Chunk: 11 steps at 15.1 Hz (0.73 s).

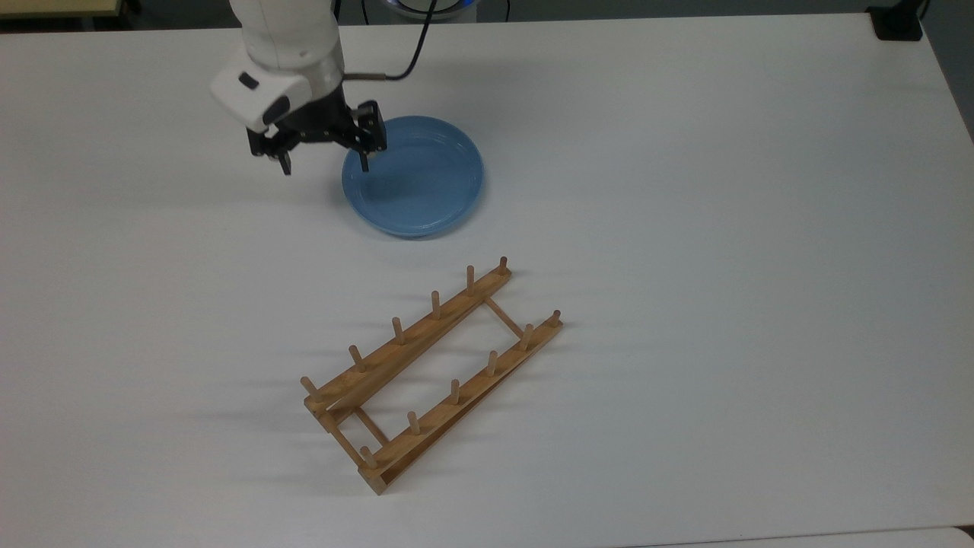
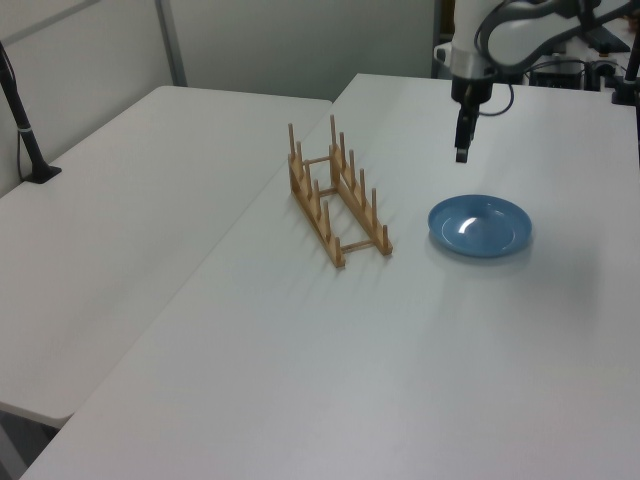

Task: Place plate in plate rack
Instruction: 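Move the open gripper over the blue plate's rim and lower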

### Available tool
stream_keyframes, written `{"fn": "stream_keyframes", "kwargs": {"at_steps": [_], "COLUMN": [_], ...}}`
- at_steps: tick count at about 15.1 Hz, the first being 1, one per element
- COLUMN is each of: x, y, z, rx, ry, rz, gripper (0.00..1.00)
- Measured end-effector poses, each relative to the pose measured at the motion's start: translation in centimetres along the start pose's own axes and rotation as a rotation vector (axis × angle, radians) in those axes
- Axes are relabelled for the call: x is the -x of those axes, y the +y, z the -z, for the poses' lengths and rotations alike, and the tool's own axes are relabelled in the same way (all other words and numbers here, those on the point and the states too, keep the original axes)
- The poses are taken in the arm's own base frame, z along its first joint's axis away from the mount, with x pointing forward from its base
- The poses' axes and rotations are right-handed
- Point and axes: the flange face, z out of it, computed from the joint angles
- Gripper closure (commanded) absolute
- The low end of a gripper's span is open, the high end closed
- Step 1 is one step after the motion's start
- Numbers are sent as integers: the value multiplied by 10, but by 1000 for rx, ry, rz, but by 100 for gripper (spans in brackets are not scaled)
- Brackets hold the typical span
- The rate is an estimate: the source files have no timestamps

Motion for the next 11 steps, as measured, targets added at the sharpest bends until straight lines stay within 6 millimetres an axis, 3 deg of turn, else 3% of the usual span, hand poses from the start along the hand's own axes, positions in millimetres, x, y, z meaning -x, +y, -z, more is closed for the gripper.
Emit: {"fn": "stream_keyframes", "kwargs": {"at_steps": [5, 9, 11], "x": [-7, -11, -11], "y": [-16, -31, -30], "z": [-51, -83, -90], "rx": [27, 41, 41], "ry": [-24, -64, -68], "rz": [-39, -66, -68], "gripper": [0, 22, 43]}}
